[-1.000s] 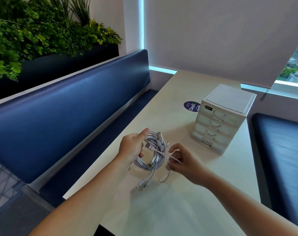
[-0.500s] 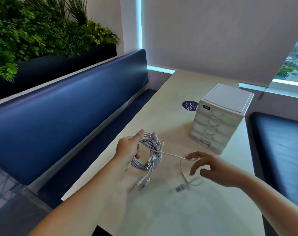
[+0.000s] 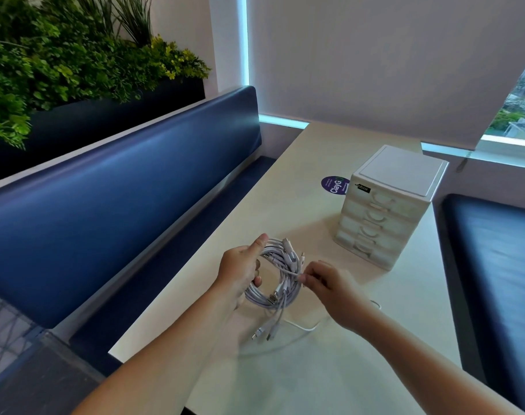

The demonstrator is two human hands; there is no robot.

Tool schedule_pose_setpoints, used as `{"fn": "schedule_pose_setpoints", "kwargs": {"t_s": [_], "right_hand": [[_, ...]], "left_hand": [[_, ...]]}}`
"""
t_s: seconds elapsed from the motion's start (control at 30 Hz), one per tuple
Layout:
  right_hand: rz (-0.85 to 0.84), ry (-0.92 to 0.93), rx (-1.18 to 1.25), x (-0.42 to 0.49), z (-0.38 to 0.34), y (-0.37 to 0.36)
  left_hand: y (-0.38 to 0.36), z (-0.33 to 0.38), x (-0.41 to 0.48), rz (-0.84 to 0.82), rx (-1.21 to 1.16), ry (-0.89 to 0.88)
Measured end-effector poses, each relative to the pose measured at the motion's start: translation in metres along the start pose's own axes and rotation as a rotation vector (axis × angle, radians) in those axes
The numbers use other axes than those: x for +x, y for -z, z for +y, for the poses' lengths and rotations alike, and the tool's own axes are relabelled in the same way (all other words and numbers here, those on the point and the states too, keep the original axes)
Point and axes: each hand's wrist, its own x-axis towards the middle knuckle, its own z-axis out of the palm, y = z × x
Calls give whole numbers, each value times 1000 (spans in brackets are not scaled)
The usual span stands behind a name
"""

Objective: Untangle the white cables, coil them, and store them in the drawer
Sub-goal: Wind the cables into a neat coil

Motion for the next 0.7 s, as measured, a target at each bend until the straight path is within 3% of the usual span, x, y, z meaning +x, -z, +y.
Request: {"fn": "schedule_pose_setpoints", "kwargs": {"t_s": [0.23,0.47,0.7], "right_hand": [[194,-114,34,1,-4,7],[182,-197,109,0,-5,10],[191,-145,135,-1,-13,8]], "left_hand": [[-6,-14,0,2,-12,34],[-12,-18,-3,-3,-11,51],[-14,-18,-6,-7,-3,63]]}}
